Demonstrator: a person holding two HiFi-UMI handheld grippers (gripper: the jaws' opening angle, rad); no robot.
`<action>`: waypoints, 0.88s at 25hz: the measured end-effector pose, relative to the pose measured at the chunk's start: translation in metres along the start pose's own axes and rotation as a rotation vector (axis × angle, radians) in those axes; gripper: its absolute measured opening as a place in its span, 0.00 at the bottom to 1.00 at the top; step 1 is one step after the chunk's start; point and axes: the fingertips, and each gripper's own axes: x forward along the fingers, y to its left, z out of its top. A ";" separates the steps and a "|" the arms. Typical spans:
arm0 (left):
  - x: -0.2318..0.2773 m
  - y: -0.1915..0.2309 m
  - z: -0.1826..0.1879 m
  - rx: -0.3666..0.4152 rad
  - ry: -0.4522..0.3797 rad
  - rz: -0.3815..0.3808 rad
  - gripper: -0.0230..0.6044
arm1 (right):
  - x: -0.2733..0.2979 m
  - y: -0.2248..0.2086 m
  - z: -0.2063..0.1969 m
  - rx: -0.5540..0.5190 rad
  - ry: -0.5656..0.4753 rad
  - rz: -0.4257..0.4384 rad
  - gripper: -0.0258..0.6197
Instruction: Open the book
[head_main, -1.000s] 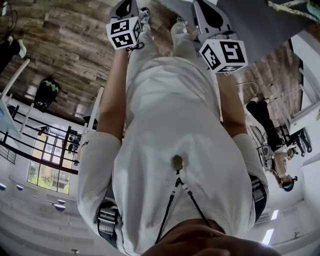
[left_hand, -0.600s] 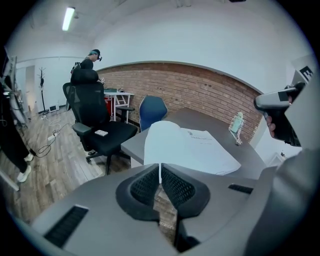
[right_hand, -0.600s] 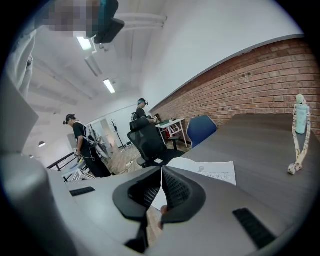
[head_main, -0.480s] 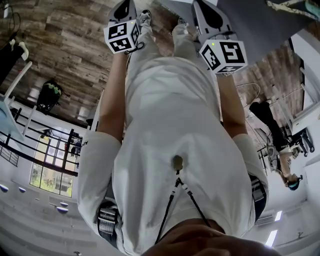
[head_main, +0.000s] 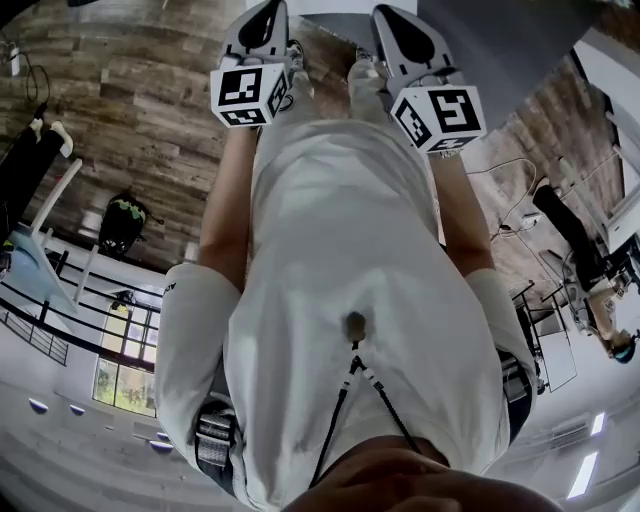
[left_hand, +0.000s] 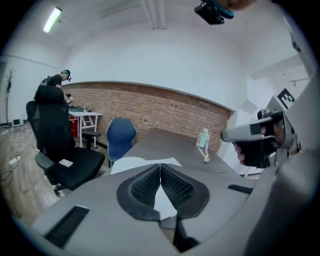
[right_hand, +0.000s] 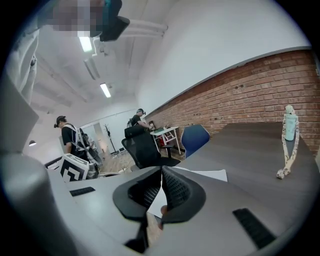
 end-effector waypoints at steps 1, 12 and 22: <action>0.000 -0.006 0.010 0.003 -0.019 -0.027 0.08 | -0.002 0.000 0.003 0.003 -0.011 -0.014 0.10; -0.030 -0.049 0.095 0.152 -0.162 -0.227 0.07 | -0.034 0.023 0.040 0.080 -0.146 -0.118 0.10; -0.078 -0.073 0.143 0.214 -0.208 -0.356 0.07 | -0.071 0.060 0.089 0.015 -0.281 -0.205 0.10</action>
